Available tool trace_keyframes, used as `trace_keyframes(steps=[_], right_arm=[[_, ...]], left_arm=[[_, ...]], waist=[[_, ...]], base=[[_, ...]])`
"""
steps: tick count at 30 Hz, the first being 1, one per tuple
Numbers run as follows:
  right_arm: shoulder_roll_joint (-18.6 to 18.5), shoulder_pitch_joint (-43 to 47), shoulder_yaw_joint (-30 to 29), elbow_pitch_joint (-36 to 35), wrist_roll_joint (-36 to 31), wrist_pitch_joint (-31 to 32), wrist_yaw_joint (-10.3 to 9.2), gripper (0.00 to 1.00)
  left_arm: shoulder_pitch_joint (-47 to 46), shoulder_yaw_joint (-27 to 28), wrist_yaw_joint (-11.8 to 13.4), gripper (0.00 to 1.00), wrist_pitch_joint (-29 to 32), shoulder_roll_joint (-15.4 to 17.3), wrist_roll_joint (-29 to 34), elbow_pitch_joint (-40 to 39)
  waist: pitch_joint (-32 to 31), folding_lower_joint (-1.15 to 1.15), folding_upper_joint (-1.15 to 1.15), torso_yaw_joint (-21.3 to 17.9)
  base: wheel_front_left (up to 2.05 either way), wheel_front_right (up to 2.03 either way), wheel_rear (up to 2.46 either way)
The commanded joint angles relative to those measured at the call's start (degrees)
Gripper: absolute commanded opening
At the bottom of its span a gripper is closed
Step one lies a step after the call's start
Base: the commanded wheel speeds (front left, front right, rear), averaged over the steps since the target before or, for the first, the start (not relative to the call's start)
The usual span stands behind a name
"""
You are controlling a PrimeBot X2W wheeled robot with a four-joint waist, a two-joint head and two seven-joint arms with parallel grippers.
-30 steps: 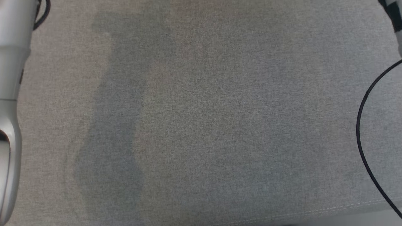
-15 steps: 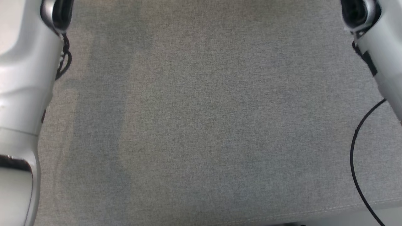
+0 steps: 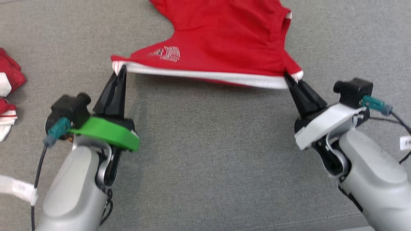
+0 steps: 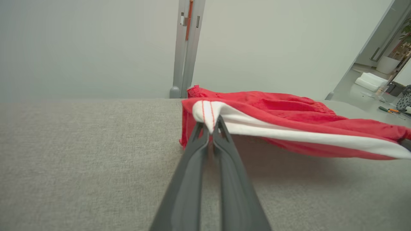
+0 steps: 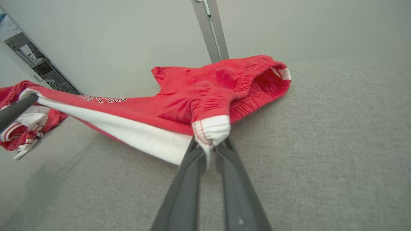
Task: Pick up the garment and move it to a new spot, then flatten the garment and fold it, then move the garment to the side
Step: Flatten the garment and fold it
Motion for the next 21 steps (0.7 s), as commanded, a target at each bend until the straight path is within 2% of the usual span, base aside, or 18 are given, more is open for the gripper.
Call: trace_keyframes(steps=[1,10,17,21], right_arm=[[-0.3,3.0,-0.6,-1.1,-0.8,-0.2,-0.12,0.0],[-0.3,22.1,-3.1,-7.9,-3.5,-0.2,-0.15,0.0],[0.2,33.8,-9.2,-13.4,-6.9,1.5,-0.18,0.0],[1.8,39.4,-12.8,-17.2,-8.2,4.2,-0.19,0.0]], left_arm=[[3.4,1.8,1.0,0.0,-0.2,0.7,0.9,-1.2],[22.4,6.5,0.1,0.0,-0.2,-2.5,3.5,-7.4],[30.3,7.8,-0.4,0.0,-0.2,-3.7,5.4,-8.5],[33.2,9.2,-0.2,0.0,-0.2,-4.2,6.1,-9.7]], waist=[[-3.3,0.0,0.0,-0.6],[-8.5,0.0,0.0,-0.1],[-11.5,0.0,0.0,0.5],[-12.4,0.0,0.0,0.6]], base=[[0.0,0.0,0.0],[0.0,0.0,0.0],[0.0,0.0,0.0],[0.0,0.0,0.0]])
